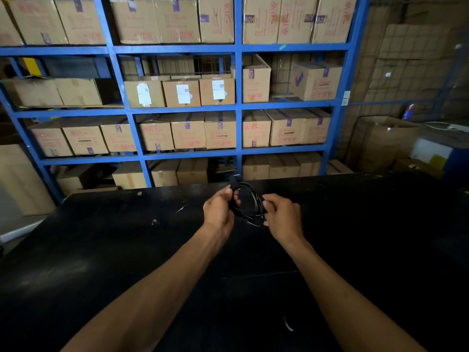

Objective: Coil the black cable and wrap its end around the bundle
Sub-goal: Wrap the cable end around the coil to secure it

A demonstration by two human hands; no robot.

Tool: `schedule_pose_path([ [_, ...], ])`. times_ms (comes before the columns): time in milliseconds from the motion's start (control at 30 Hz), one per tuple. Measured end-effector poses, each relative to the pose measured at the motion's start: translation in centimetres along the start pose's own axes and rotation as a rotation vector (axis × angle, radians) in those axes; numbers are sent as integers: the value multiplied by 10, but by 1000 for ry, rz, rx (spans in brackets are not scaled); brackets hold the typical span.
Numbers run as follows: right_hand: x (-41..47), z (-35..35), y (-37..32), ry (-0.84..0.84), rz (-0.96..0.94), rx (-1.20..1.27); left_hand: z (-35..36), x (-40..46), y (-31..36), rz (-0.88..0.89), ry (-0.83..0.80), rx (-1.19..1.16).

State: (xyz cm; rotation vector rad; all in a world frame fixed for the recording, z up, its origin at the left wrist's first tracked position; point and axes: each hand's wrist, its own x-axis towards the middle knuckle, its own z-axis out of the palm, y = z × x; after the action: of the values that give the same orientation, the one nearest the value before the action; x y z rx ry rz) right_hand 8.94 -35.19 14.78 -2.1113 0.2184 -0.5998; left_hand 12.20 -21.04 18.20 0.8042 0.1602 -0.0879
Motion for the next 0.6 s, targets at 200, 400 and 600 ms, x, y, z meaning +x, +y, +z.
schedule_pose_path([
  [200,-4,3,-25,-251,353,460,7,3,-7,8,2,-191],
  [400,-5,2,-13,9,362,520,-8,-12,-9,-62,-54,304],
  [600,-4,-10,-9,-74,69,184,-17,-9,24,281,-250,1075],
])
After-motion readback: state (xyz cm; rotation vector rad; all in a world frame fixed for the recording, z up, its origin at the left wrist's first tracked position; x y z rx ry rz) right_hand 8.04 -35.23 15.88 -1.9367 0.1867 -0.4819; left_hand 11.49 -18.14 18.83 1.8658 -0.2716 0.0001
